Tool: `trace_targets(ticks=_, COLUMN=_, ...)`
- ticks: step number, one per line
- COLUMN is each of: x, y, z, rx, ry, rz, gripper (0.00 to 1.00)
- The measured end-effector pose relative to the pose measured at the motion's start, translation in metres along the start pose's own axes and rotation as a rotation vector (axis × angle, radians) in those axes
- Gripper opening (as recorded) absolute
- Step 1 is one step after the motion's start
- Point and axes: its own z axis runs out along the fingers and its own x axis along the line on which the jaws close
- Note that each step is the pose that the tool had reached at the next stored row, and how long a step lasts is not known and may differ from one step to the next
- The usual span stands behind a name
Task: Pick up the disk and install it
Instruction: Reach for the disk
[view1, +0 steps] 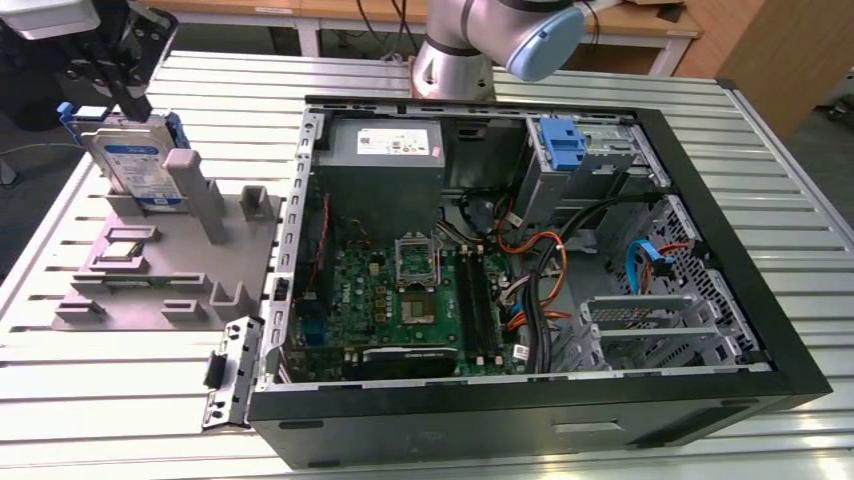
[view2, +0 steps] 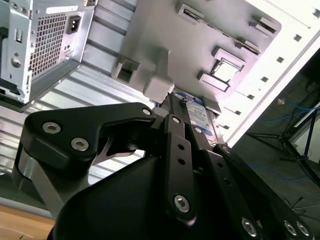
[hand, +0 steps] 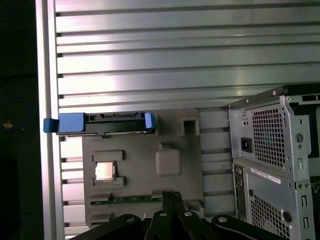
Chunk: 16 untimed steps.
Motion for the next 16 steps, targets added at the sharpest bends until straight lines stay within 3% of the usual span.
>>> trace_targets(ticks=9, x=0.0225, y=-0.0019, z=0.0032, rx=0.0, ry=0.0, rz=0.0, gripper=0.11)
trace_targets(ticks=16, x=0.0323, y=-0.003, z=0.0118, rx=0.0002, ry=0.0002, rz=0.0, gripper=0.11)
